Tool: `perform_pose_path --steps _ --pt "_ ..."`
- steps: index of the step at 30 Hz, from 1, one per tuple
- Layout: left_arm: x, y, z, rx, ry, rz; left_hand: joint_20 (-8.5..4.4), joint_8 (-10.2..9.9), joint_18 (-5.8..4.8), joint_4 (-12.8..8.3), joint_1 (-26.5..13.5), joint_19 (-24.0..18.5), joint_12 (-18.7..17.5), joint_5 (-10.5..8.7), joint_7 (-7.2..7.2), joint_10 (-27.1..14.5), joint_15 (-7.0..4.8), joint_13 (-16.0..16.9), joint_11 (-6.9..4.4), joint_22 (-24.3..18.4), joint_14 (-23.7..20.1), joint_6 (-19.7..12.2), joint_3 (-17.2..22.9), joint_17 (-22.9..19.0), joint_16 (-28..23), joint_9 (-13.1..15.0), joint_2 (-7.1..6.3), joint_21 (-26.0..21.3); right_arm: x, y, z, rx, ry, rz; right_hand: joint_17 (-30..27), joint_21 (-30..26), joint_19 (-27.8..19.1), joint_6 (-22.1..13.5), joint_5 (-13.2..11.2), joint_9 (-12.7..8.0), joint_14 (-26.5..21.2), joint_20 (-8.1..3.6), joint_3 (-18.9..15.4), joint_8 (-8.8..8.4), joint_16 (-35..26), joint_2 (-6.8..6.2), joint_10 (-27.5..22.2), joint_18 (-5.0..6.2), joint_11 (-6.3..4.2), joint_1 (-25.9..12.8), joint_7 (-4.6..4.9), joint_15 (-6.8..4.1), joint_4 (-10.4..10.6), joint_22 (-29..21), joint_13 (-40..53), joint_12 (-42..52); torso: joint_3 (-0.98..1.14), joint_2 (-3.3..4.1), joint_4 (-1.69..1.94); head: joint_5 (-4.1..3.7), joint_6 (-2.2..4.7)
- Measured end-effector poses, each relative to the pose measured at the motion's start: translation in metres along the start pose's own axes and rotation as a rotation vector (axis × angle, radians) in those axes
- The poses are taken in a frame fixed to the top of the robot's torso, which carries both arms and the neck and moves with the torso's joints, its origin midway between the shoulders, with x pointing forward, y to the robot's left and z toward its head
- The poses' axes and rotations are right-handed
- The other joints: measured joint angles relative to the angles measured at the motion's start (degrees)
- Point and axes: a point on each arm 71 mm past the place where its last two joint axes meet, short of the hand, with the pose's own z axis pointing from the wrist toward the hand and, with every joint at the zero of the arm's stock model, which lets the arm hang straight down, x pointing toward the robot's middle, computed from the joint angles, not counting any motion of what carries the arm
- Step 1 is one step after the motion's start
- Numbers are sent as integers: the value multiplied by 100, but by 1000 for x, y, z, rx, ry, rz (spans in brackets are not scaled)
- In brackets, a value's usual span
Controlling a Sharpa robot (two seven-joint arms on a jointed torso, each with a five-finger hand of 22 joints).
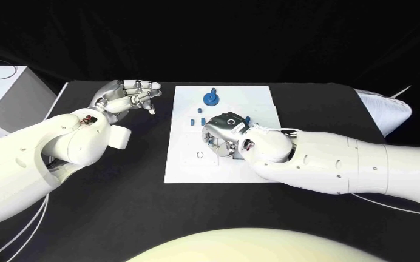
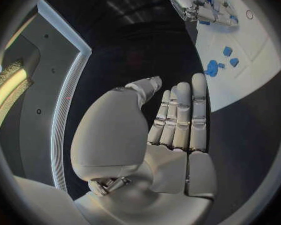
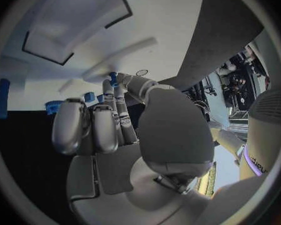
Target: Assemble the parts on the task board
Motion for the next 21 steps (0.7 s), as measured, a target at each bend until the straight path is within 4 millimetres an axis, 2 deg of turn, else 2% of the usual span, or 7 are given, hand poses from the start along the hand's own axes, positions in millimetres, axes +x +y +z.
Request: perform_pose_path --steps 2,4,6,9,11,21 --pt "0 0 0 0 0 0 0 0 0 0 0 0 0 0 0 0 0 0 0 0 0 0 0 0 0 0 0 0 0 -1 0 2 -2 4 -111 -164 -53 -137 2 -27 -7 43 -23 -81 -29 -69 -101 0 -24 -61 51 79 24 -152 -34 -20 0 0 0 -4 3" --pt "0 0 0 0 -1 0 0 0 0 0 10 0 0 0 0 0 0 0 0 0 0 0 0 0 0 0 11 0 1 -1 -1 2 0 8 -412 -569 -217 -230 12 -45 8 92 -46 -153 -226 -157 -440 1 67 -73 125 130 47 -545 -136 -2 1 0 0 -5 6" --pt "0 0 0 -1 -1 0 0 0 0 0 28 0 0 0 0 0 0 0 0 -5 0 0 0 0 0 0 28 -23 3 -1 -2 1 1 14 -515 -702 -258 -312 12 -58 -4 134 -59 -186 -291 -209 -583 2 106 -77 133 143 60 -668 -179 2 2 0 0 -5 9" --pt "0 0 0 -1 -1 -1 0 0 0 0 28 0 0 0 0 0 0 0 0 -5 0 0 0 0 0 -1 28 -23 4 -1 -3 2 -1 20 -668 -905 -311 -387 12 -73 -1 145 -158 -238 -381 -215 -795 1 136 -70 138 161 68 -854 -216 -20 2 3 1 -8 12" --pt "0 0 0 -1 -1 -1 0 0 0 0 28 0 0 0 0 0 0 0 0 -5 0 0 0 0 0 -1 28 -23 3 -2 -3 2 -5 23 -795 -1068 -359 -437 12 -92 9 153 -264 -297 -461 -237 -942 92 147 -48 148 171 69 -1000 -220 -20 2 4 3 -9 12" --pt "-1 0 0 -3 -3 -1 0 0 0 0 28 0 0 0 0 1 0 1 0 -5 0 0 0 0 0 4 28 -23 2 -5 -5 10 -29 37 -977 -1261 -358 -495 12 -125 -12 153 -531 -358 -534 -198 -1125 92 151 36 126 192 102 -1176 -220 -20 2 7 4 -13 24"
